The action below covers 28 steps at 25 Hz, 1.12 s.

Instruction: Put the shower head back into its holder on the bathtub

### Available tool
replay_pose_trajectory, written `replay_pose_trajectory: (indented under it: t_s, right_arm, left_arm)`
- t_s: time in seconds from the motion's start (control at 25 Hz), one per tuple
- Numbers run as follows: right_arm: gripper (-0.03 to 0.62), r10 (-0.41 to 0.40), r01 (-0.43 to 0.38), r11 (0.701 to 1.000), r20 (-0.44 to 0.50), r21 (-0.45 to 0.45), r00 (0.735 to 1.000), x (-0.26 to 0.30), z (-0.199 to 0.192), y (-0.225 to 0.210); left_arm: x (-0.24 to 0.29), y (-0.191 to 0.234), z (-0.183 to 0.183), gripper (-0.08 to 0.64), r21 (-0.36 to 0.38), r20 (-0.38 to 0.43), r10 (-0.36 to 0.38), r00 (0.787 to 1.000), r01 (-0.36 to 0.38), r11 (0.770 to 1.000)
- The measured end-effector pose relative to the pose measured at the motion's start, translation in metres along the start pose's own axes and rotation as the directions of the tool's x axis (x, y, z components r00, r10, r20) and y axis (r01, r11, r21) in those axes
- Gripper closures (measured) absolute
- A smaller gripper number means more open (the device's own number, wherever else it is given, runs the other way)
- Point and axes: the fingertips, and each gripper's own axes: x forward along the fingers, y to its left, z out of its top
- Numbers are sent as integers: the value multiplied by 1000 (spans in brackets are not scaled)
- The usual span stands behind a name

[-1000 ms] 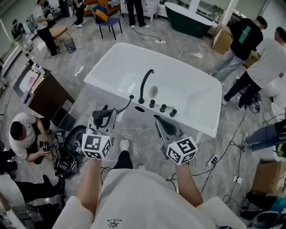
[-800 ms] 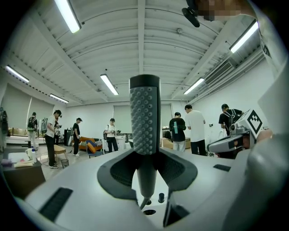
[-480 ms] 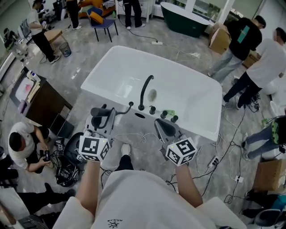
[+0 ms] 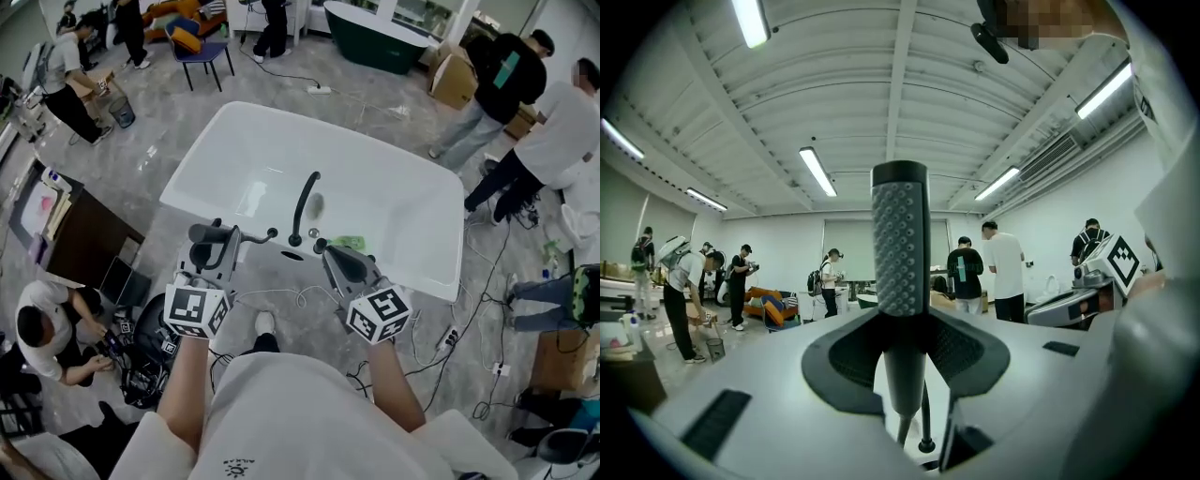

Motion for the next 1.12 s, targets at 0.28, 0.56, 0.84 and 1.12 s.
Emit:
replay_pose_trajectory:
  t_s: [0.28,0.56,0.84,1.12]
  right_arm:
    - [575,-26,26,1000,-30,17,999,47,4,-9]
    - [575,-53,55,998,-64,17,997,98,3,-12]
    - [575,-101,104,994,-102,28,990,130,-6,-8]
    - [575,-111,116,993,-132,34,985,142,-8,-15]
  left_arm:
    - [35,33,-9,420,-22,-21,-45,999,44,999]
    - [65,65,-27,420,-48,-36,-101,994,100,994]
    - [81,86,-45,420,-59,-49,-174,984,171,983]
    - [94,87,-52,420,-76,-47,-200,979,196,978]
